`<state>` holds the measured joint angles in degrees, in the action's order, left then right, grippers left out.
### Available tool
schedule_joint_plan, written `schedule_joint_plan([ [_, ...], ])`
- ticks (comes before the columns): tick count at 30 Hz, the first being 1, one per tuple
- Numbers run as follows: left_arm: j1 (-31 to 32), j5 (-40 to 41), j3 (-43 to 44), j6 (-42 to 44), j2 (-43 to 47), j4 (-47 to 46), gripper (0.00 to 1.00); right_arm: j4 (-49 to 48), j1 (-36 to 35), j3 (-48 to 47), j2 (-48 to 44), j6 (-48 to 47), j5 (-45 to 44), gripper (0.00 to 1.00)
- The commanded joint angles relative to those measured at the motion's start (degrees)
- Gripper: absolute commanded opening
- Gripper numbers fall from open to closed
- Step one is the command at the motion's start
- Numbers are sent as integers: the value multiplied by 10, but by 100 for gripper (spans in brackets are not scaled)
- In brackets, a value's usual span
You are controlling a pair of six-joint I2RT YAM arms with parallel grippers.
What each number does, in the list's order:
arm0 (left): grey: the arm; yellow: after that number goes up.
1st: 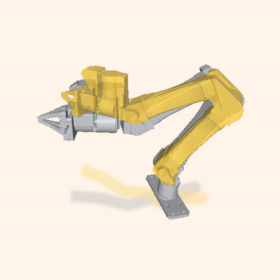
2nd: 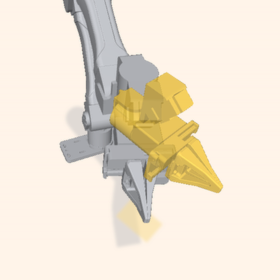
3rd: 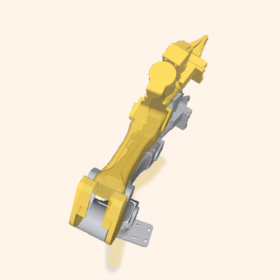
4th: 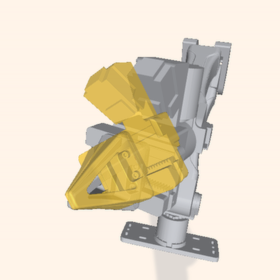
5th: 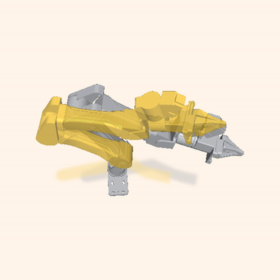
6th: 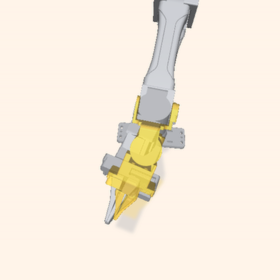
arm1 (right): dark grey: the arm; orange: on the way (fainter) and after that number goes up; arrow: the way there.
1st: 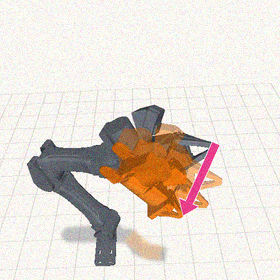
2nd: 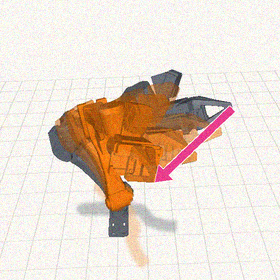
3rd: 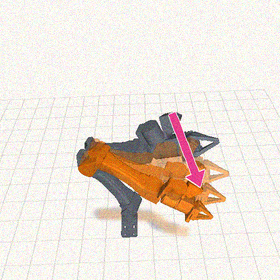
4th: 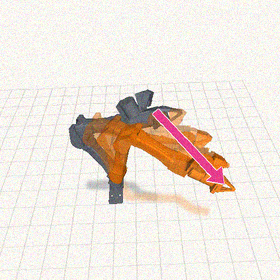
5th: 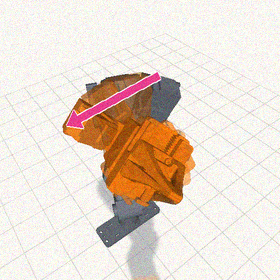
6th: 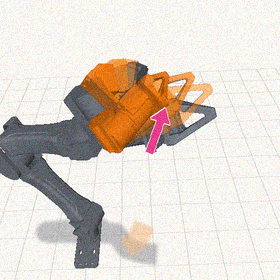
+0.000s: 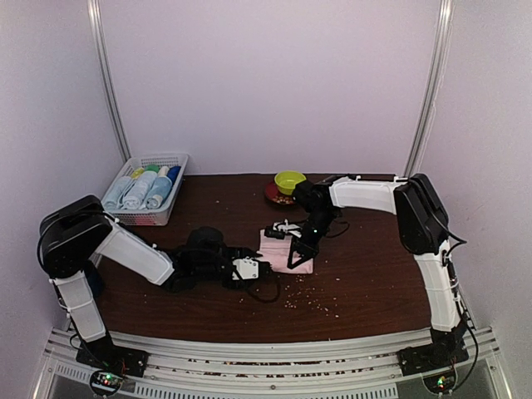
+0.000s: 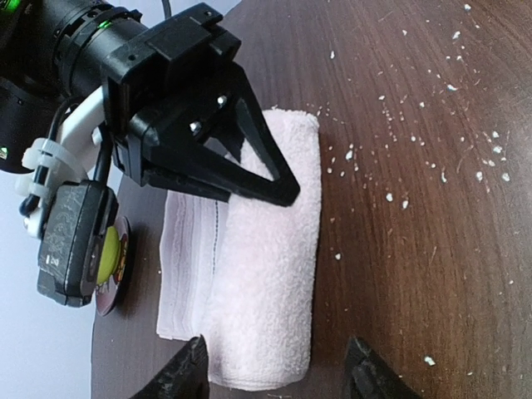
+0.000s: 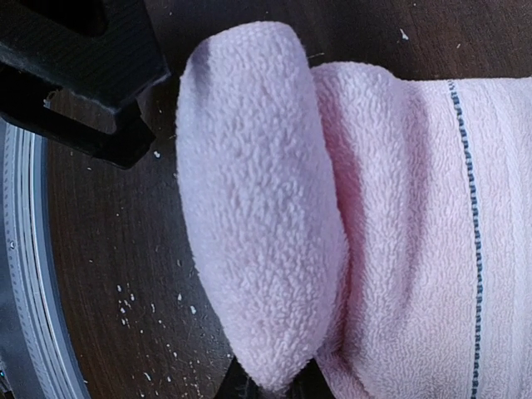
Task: Roll the towels
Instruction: Roll the towel at the center of the board.
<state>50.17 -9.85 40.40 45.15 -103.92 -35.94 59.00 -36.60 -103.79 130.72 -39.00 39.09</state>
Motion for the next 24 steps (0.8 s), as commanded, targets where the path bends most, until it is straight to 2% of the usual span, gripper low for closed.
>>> schedule_joint_plan([
  [1,9,21,16,12,-19,-29,57,51,0,12,39,4,-18,0],
  [15,23,100,77,20,-101,0,57,57,2,16,44,-7,-11,0],
  [18,29,121,97,22,-118,23,48,63,3,14,47,-13,-6,0],
  [23,33,127,119,25,-133,60,19,67,7,14,47,-17,-4,0],
  [24,35,126,122,24,-133,69,10,67,8,14,45,-19,-4,0],
])
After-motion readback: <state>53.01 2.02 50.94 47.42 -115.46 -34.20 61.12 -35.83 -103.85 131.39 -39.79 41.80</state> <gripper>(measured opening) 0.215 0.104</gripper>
